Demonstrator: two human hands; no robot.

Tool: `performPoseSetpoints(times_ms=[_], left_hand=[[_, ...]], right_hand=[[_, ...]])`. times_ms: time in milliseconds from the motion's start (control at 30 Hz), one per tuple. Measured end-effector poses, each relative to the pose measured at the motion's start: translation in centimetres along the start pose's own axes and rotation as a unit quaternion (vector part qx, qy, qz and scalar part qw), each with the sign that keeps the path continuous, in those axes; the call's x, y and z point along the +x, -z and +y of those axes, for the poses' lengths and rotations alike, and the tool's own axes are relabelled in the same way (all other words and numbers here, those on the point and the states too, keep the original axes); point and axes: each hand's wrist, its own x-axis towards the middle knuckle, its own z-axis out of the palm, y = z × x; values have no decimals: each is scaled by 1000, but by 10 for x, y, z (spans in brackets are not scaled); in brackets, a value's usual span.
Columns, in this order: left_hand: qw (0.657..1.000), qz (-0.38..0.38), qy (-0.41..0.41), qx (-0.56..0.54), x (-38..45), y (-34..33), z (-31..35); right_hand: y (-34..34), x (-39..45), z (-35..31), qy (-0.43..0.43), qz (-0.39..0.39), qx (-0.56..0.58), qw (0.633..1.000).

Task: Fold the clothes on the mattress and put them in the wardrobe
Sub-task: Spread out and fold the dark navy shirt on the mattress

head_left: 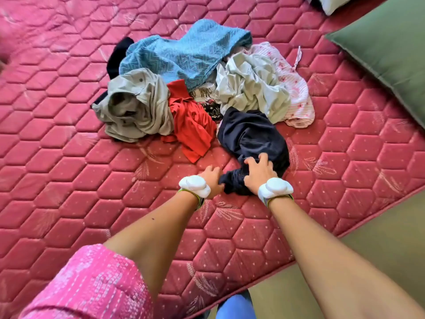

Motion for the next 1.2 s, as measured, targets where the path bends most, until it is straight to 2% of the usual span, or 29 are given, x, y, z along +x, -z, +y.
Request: performPoseSetpoints(times_ms=[67,167,300,367,433,467,500,567,600,633,667,733,767,800,867,900,933,967,1033,1067,1100,1200], left_hand=[[1000,-3,-1,-2,18,-4,11],[999,-12,-19,-30,36,-10,25],[995,-33,-25,-95,48,-20,40],[987,-51,-8,-153,49,-24,46],[971,-45,47,-228,44,-29,55],[945,-34,106,-308,43,-30,56],[893,-23,159,-421,41,-30,59],[745,-7,208,-634,35,-25,58],[702,5,221,-677,33,-24,52],[684,14,238,-690,28,-23,46],[697,16,251,-672,25,-25,37],[767,40,247,-590,9,-24,24],[796,49,238,-554,1,-24,19],[811,53,231,-534,-5,-24,13],[803,75,226,-546,-20,-22,2],[790,101,225,-561,-24,-24,-5],[775,117,230,-577,-17,-35,-20],[752,123,239,-602,-12,-46,-32],[701,132,227,-663,-25,-45,-29],[686,135,212,-683,-43,-32,-14],[681,139,192,-692,-56,-25,-6],[694,179,153,-680,-74,-25,-14]], right_hand=[[0,16,12,-1,42,-67,997],[-8,40,31,1,56,-116,992],[-19,59,48,-9,24,-56,998],[-17,63,47,-9,11,-27,1000],[-16,56,39,27,10,-15,999],[-16,49,34,55,9,-10,998],[-20,39,29,81,7,2,997],[-28,18,17,108,-4,76,991],[-30,9,13,121,-18,122,985],[-33,1,9,143,-45,160,976],[-34,-4,6,170,-84,191,963],[-29,-15,3,204,-152,242,936],[-27,-19,2,207,-140,256,934],[-26,-20,3,192,-94,263,941],[-27,-24,8,104,4,249,963],[-27,-27,12,46,0,239,970],[-27,-30,14,-8,-41,245,969],[-28,-33,16,-36,-101,286,952],[-32,-40,18,-34,-195,389,900],[-33,-45,16,-17,-213,411,886],[-35,-49,13,-2,-199,406,892],[-34,-63,-3,-2,-58,357,932]])
